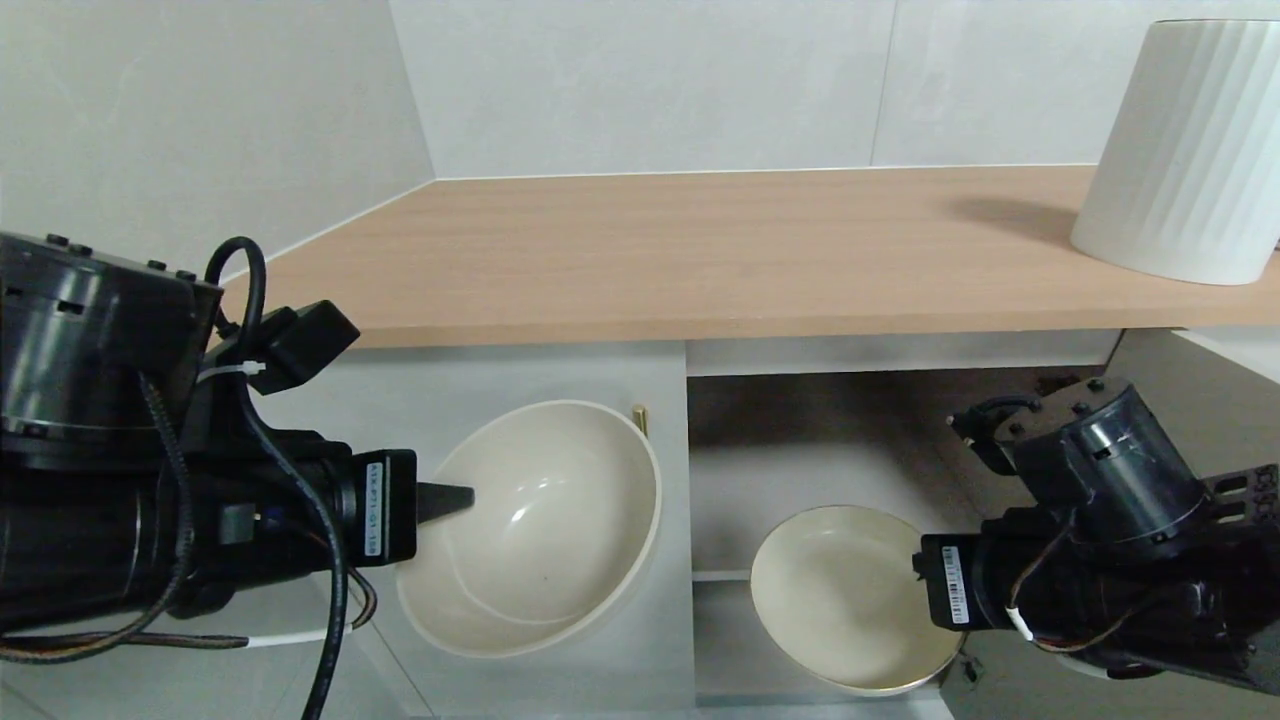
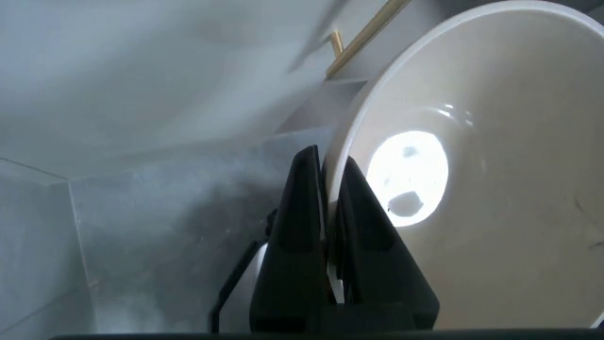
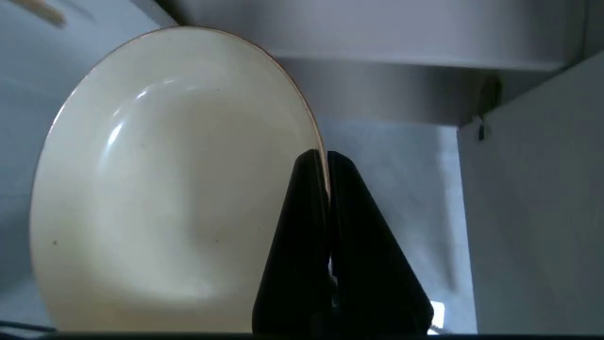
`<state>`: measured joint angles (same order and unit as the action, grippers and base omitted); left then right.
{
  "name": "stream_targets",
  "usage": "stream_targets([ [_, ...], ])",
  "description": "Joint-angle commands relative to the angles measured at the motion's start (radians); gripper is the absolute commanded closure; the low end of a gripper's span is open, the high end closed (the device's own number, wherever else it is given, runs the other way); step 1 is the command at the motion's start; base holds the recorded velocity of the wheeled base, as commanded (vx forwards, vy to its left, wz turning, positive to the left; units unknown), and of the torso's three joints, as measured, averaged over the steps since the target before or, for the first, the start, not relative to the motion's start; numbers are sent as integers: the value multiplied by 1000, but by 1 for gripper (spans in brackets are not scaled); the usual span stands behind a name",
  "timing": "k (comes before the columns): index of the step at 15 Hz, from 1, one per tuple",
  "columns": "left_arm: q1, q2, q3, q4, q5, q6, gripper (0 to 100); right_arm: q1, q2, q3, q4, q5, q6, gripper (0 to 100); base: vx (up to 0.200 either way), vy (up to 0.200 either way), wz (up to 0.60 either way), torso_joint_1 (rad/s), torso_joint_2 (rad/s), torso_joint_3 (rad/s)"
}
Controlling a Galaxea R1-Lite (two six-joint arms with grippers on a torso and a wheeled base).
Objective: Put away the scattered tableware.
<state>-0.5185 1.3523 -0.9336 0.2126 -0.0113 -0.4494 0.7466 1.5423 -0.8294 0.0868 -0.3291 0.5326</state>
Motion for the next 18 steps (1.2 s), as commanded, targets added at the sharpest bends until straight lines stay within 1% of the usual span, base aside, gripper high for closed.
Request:
stream_targets([
  [1, -5, 19, 6, 1, -1, 0, 100, -12, 25, 9, 1, 27, 0, 100, 0, 0, 0, 0, 0, 0],
  [2, -8, 30, 6, 1, -1, 0, 100, -24, 45, 15, 1, 45, -2, 100, -200, 0, 0, 2, 2, 2],
  [5, -8, 39, 6, 1, -1, 0, 100, -52, 122, 26, -39, 42, 0, 100, -200, 0, 0, 2, 4, -2],
  [7, -8, 39, 6, -2, -1, 0, 100, -69, 167, 38, -85, 41, 0, 100, 0, 0, 0, 0, 0, 0],
  [8, -8, 41, 6, -4, -1, 0, 100, -89, 217, 38, -137, 33, 0, 100, 0, 0, 0, 0, 0, 0],
  [9, -8, 41, 6, -4, -1, 0, 100, -127, 285, 29, -205, 19, 0, 100, 0, 0, 0, 0, 0, 0],
  [11, -8, 41, 6, -5, -1, 1, 100, -208, 429, -19, -368, 15, -19, 100, 0, 0, 0, 0, 0, 0],
  [13, -8, 41, 6, -12, -1, 1, 100, -279, 539, -93, -464, 16, -80, 100, 0, 0, 0, 0, 0, 0],
  [14, -8, 41, 6, -12, -1, 1, 100, -279, 539, -93, -464, 16, -80, 100, 0, 0, 0, 0, 0, 0],
  [15, -8, 41, 6, -13, -1, 1, 100, -312, 618, -177, -484, 15, -95, 100, 0, 0, 0, 0, 0, 0],
  [16, -8, 42, 6, -15, -1, 1, 100, -320, 637, -200, -486, 15, -95, 100, 0, 0, 0, 0, 0, 0],
  [18, -8, 44, 6, -15, -1, 1, 100, -340, 708, -290, -486, 15, -97, 100, 0, 0, 0, 0, 0, 0],
])
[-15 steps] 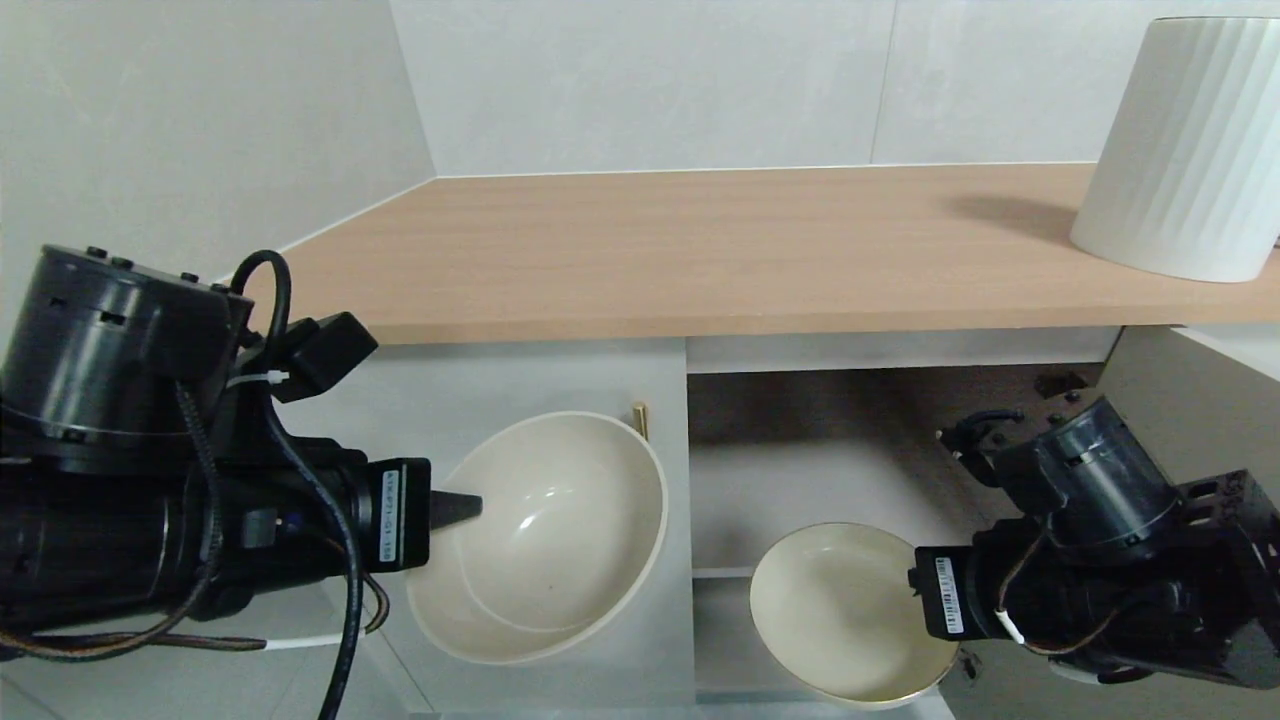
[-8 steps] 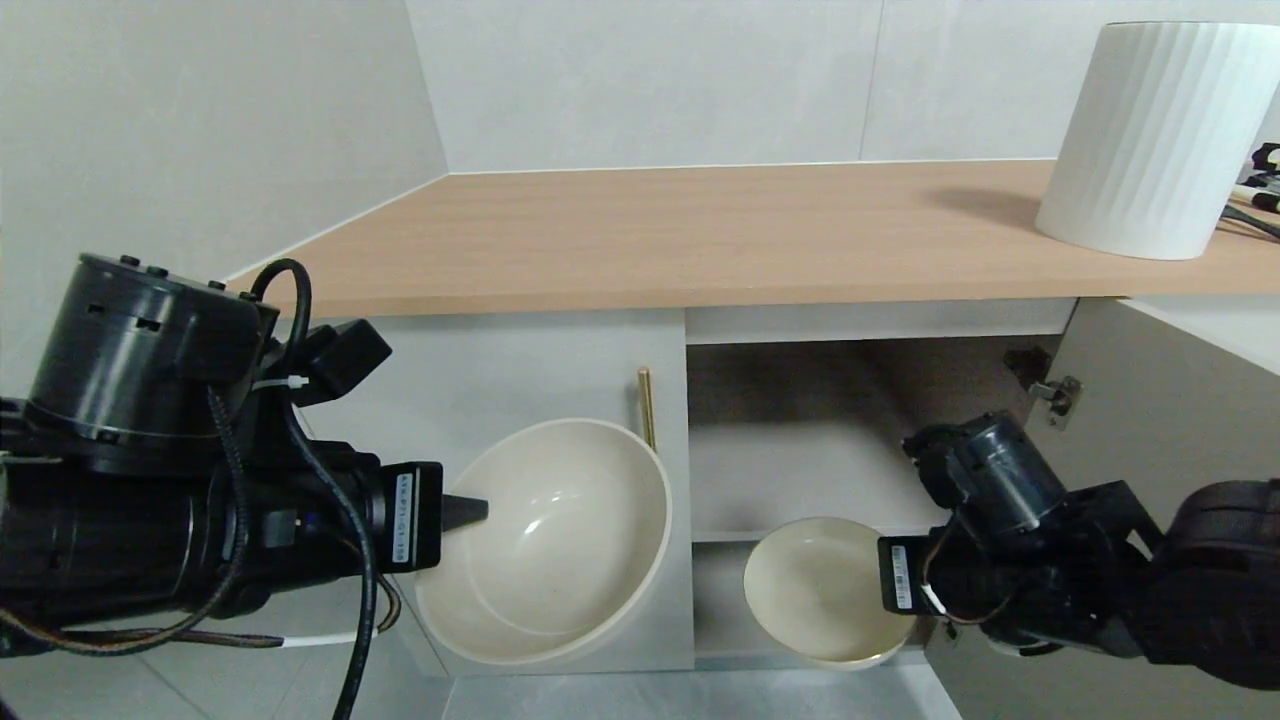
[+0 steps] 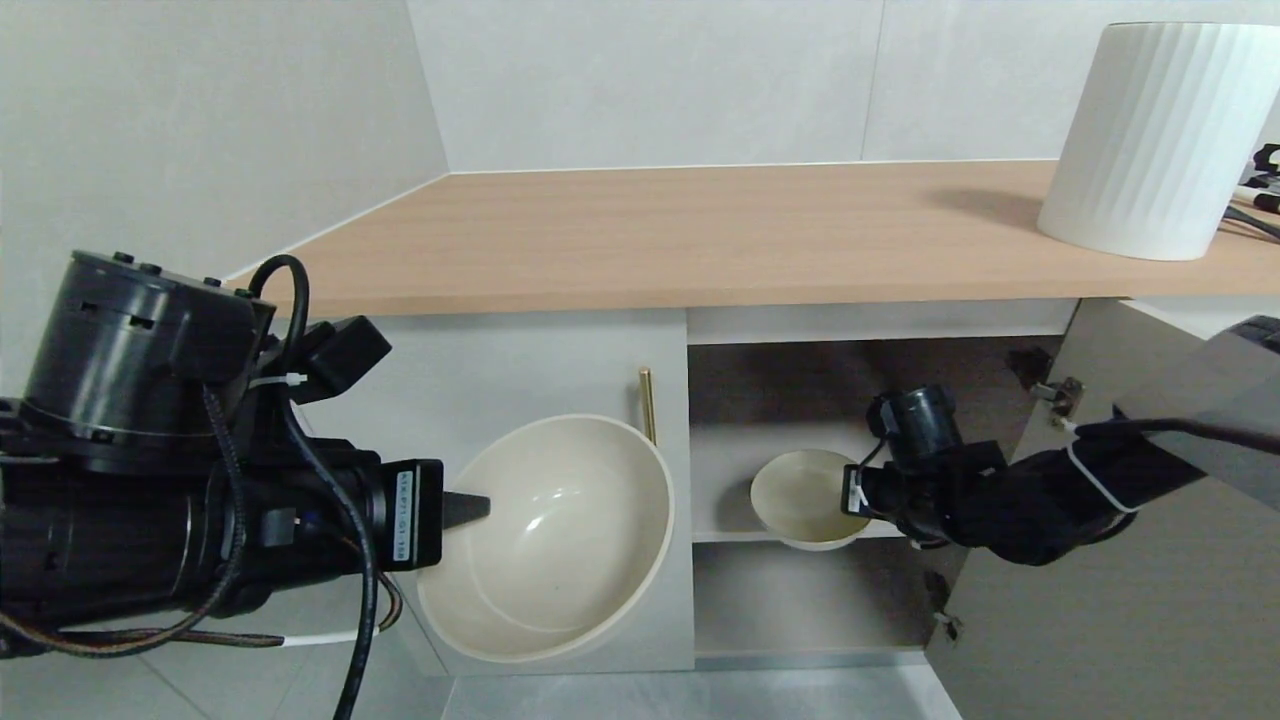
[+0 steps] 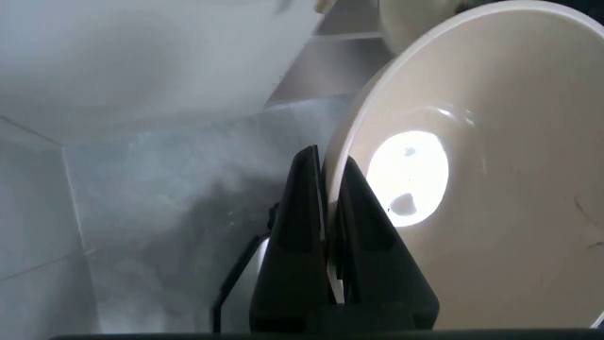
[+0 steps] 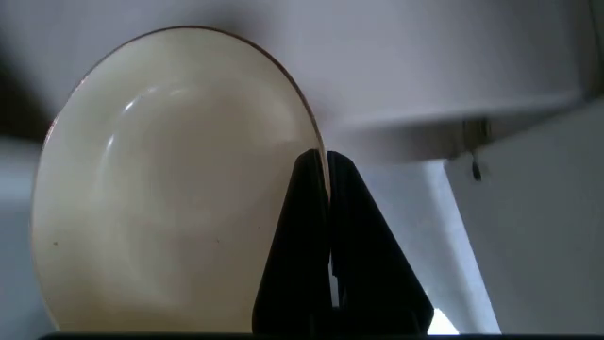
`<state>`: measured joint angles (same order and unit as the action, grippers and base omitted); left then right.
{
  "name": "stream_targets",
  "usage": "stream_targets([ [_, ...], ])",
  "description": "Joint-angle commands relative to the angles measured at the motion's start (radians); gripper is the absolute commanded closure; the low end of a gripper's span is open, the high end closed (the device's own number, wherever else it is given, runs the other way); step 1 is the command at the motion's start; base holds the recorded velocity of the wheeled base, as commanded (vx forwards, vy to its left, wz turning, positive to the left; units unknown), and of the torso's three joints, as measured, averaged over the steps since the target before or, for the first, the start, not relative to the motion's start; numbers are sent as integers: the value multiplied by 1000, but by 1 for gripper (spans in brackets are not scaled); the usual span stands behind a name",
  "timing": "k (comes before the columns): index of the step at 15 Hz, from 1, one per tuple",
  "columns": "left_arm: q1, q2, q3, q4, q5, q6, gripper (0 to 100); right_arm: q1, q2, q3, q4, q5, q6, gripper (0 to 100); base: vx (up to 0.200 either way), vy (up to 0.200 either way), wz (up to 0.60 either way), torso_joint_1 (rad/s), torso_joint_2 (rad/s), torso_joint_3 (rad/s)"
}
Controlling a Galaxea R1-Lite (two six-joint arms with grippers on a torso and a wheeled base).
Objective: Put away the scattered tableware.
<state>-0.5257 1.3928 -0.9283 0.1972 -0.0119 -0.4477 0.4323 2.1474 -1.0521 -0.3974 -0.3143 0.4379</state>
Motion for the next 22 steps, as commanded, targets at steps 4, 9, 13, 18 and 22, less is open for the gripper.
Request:
stream_targets([
  [4, 0, 9, 0, 1, 0, 0, 100, -57, 203, -175, 5, -3, -10, 100, 0, 0, 0, 0, 0, 0],
  [9, 0, 31, 0, -15, 0, 0, 100, -98, 292, -244, 0, -51, -51, 100, 0, 0, 0, 0, 0, 0],
  [13, 0, 31, 0, -19, 0, 0, 100, -107, 345, -327, 6, -75, -56, 100, 0, 0, 0, 0, 0, 0],
  [18, 0, 42, -1, -21, 1, 0, 100, -115, 370, -384, 6, -77, -56, 100, 0, 0, 0, 0, 0, 0],
  [22, 0, 42, -1, -21, 0, 0, 100, -115, 371, -387, 6, -77, -56, 100, 0, 0, 0, 0, 0, 0],
])
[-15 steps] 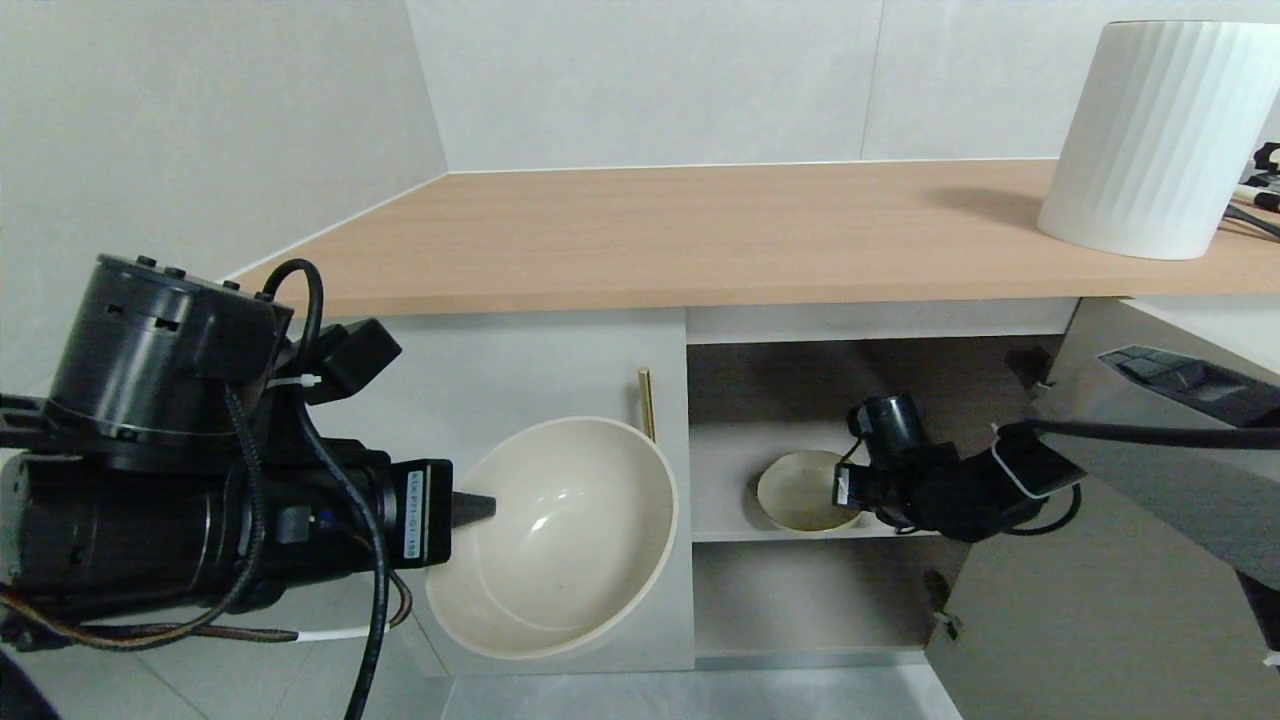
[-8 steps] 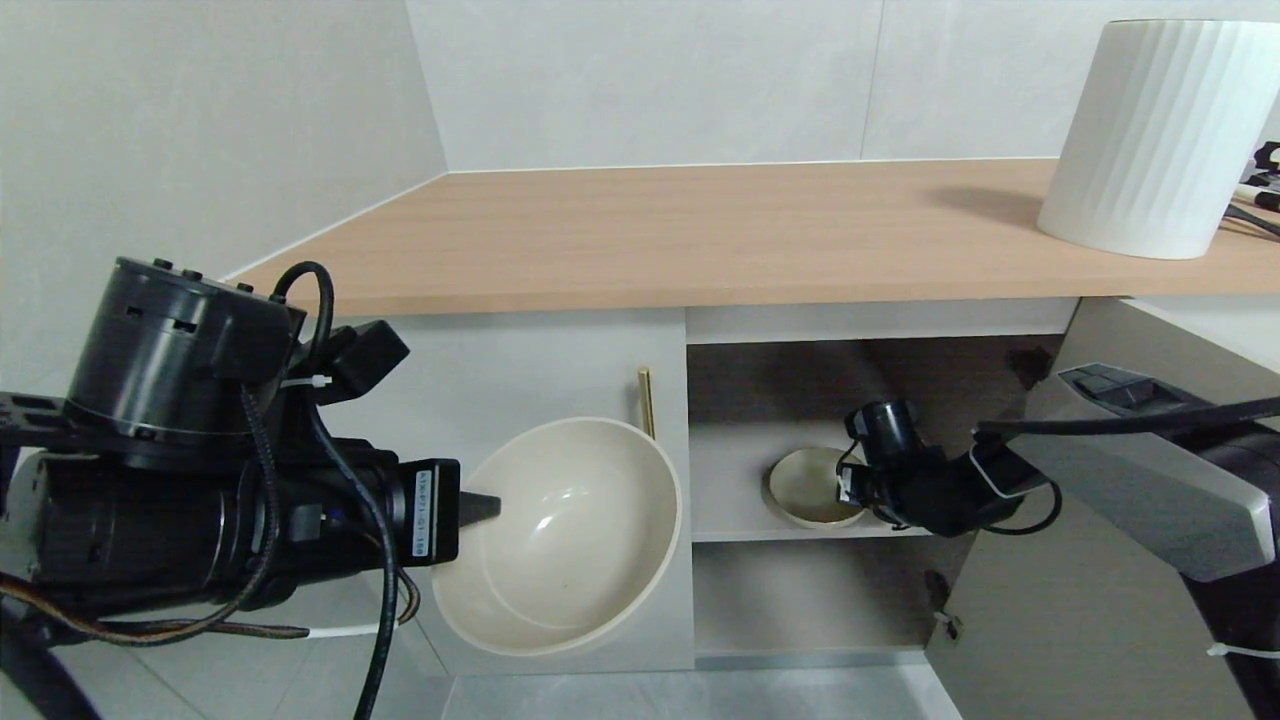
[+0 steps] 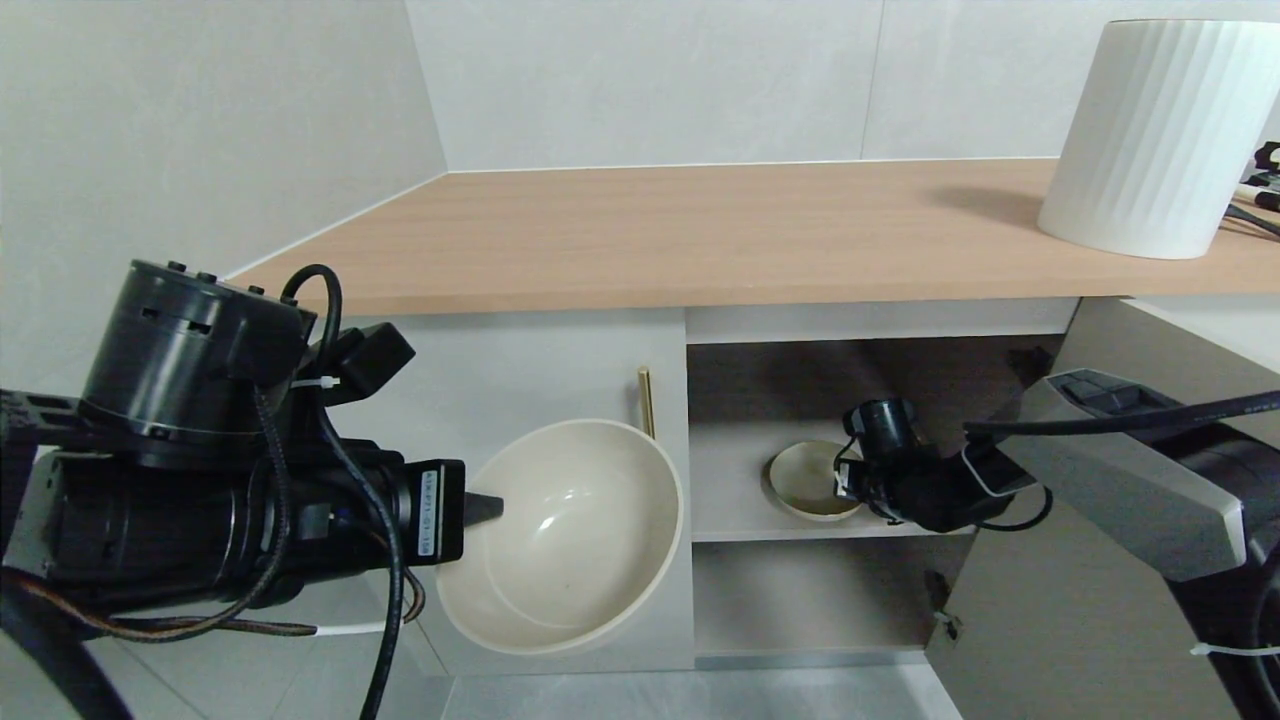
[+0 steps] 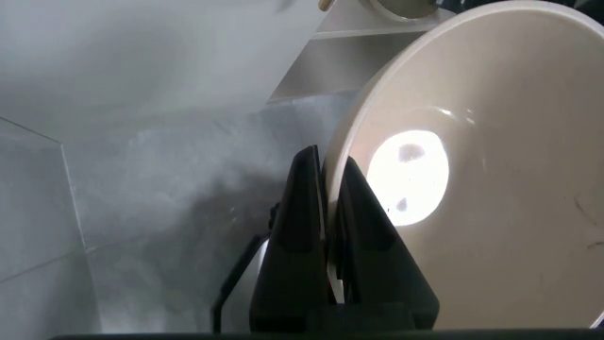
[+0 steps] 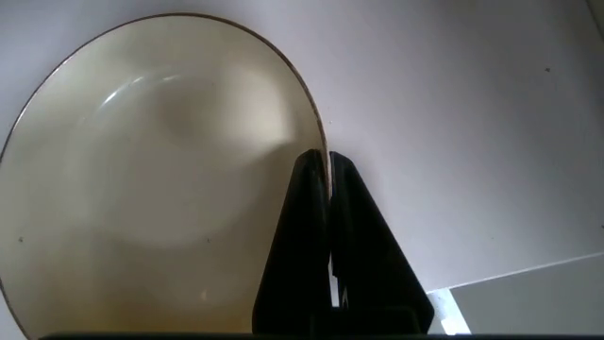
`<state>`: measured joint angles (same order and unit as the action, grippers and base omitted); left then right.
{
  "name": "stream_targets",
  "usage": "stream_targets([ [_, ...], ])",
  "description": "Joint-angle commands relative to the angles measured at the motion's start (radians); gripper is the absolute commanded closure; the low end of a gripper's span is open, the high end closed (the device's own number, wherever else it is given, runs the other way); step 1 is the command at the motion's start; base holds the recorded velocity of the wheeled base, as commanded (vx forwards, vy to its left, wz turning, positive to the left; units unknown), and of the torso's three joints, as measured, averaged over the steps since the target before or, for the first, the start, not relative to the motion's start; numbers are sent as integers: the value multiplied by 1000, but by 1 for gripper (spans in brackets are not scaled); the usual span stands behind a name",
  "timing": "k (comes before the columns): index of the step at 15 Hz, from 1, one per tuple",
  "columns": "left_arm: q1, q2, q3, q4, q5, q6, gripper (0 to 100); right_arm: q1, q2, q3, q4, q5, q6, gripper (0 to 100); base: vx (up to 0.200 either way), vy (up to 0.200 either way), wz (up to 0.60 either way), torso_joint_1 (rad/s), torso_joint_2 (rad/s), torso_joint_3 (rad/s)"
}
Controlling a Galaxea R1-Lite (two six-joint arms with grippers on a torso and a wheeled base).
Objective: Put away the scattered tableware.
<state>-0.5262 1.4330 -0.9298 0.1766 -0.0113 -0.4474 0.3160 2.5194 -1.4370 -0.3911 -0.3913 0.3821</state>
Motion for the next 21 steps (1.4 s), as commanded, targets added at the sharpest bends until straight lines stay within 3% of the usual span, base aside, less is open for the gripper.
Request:
stream_targets([
  [1, 0, 1, 0, 0, 1, 0, 100, 2, -1, -2, 0, 0, 0, 100, 0, 0, 0, 0, 0, 0],
  [2, 0, 1, 0, 0, 1, 0, 100, 2, -1, -2, 0, 0, 0, 0, 0, 0, 0, 0, 0, 0],
  [7, 0, 21, 0, 0, 1, 3, 100, 2, -21, 6, -2, -1, 11, 0, 0, 0, 0, 0, 0, 0],
  [10, -25, 57, -3, -23, 2, 19, 100, 11, -192, 142, -2, 2, 47, 0, 0, 0, 0, 0, 0, 0],
  [12, -74, 103, -3, -39, 10, 53, 100, 60, -356, 279, 0, 63, 47, 0, 0, 0, 0, 0, 0, 0],
  [14, -90, 136, -1, -39, 10, 67, 100, 110, -462, 351, 6, 106, 44, 0, 0, 0, 0, 0, 0, 0],
  [16, -95, 196, 0, -39, 27, 90, 100, 226, -648, 437, 90, 121, 29, 0, 0, 0, 0, 0, 0, 0],
  [19, -110, 290, -3, -42, 30, 90, 100, 350, -806, 452, 267, 187, 15, 0, 0, 0, 0, 0, 0, 0],
  [21, -149, 356, -7, -55, 48, 85, 100, 388, -849, 455, 301, 206, 15, 0, 0, 0, 0, 0, 0, 0],
])
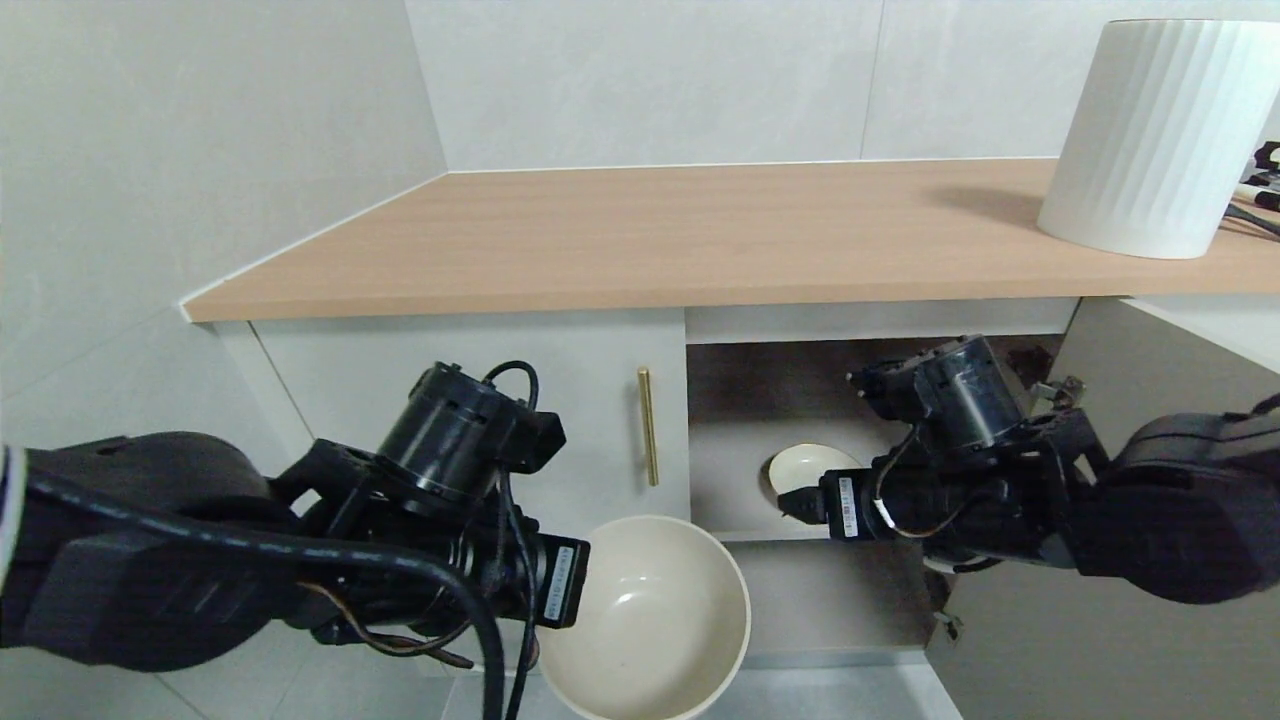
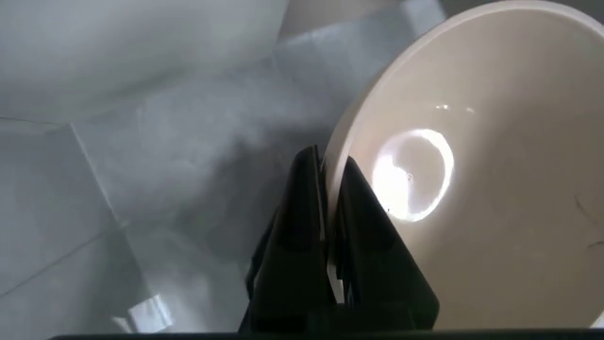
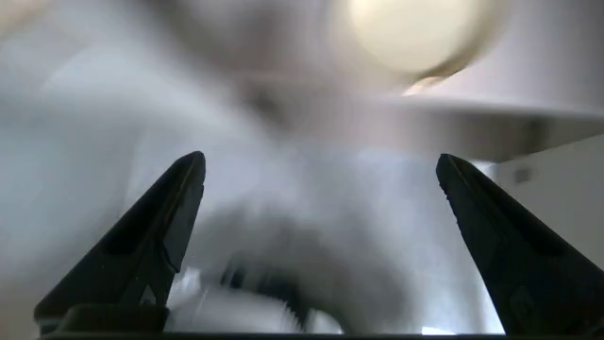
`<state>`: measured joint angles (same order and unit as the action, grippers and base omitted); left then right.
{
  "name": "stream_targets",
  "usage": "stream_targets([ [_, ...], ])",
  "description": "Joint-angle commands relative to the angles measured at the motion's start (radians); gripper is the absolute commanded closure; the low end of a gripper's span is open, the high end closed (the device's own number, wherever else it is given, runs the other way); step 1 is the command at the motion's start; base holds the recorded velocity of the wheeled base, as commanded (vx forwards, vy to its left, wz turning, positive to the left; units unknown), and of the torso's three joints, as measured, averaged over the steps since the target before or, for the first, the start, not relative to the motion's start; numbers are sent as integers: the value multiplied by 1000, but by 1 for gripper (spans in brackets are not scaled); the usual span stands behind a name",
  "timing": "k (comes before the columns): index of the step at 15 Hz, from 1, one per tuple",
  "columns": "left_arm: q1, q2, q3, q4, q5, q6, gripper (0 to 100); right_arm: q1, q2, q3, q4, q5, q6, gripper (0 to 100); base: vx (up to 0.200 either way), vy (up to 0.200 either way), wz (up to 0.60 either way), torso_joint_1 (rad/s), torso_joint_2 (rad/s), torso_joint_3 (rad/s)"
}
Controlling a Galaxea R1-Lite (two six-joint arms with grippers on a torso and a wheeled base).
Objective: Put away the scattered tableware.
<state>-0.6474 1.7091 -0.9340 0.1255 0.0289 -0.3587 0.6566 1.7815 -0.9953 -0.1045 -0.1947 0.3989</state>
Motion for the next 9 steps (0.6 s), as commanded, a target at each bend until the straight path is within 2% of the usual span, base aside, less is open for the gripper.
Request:
stream_targets([
  [1, -44, 104, -3, -17, 22, -5, 100, 58, -117, 18, 28, 9, -2, 0, 0, 0, 0, 0, 0, 0],
  [3, -80, 162, 0, -66, 59, -5, 100, 95, -111, 18, 54, 9, -3, 0, 0, 0, 0, 0, 0, 0],
  [5, -87, 196, 6, -101, 92, -9, 100, 132, -62, 26, 54, 8, -2, 0, 0, 0, 0, 0, 0, 0],
  [9, -89, 184, 6, -109, 109, -11, 100, 170, 12, 26, 52, 6, 0, 0, 0, 0, 0, 0, 0, 0],
])
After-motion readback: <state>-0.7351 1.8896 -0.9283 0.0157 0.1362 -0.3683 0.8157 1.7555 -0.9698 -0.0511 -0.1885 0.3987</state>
